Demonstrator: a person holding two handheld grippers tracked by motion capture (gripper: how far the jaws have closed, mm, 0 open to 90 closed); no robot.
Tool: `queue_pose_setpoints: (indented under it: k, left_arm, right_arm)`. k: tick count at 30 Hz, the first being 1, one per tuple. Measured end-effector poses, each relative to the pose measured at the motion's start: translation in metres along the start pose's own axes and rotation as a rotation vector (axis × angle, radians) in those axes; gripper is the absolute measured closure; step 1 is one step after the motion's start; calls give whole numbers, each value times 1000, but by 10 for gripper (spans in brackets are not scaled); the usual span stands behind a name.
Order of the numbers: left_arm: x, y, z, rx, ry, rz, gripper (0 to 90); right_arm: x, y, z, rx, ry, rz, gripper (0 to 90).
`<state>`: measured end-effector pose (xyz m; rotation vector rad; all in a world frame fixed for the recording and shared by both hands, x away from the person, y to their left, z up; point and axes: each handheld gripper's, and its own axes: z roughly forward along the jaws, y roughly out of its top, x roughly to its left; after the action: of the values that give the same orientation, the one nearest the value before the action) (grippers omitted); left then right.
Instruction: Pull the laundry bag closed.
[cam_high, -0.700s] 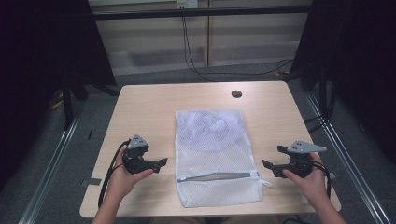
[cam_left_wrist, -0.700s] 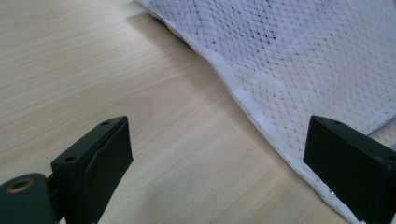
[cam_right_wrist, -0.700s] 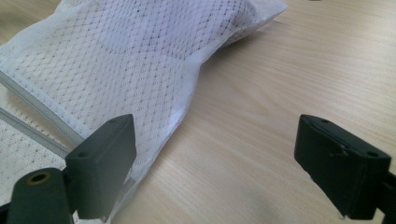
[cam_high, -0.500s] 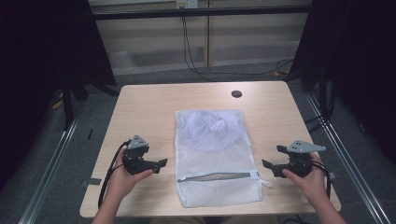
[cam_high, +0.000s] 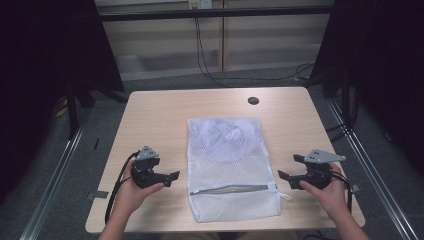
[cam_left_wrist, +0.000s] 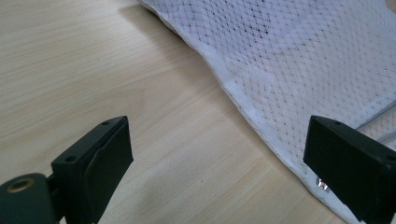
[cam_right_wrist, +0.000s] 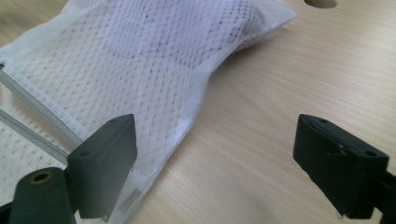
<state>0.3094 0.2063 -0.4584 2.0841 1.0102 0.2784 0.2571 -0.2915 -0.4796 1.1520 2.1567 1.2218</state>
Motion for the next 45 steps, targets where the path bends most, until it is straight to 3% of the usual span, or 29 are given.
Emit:
queue_pose_setpoints:
  k: [3,8,10,16,20,35,39,45]
  left_arm:
    - [0,0,0,1,-1,2,75]
    - [0,-1,0,3,-1,0,75]
    - [0,-1,-1,5,0,3,75]
    - [1,-1,-3,-3,-1,-3,76]
    - [2,-1,-4,-3,-4,-7,76]
    - [0,-3,-4,14,-13,-1,80]
    - [0,-3,-4,11,-10,1,80]
    - [0,-3,-5,4,-7,-9,80]
  right_arm:
    - [3,4,-1,-17,12,-3,146]
    - [11,13,1,-52,47,51,163]
    - [13,15,2,-48,48,50,163]
    - [27,28,12,-26,78,0,183]
    - [43,38,21,1,107,-61,193]
    - [80,57,45,31,192,-86,214]
    - [95,63,58,24,244,-97,228]
    - [114,70,72,40,281,-116,232]
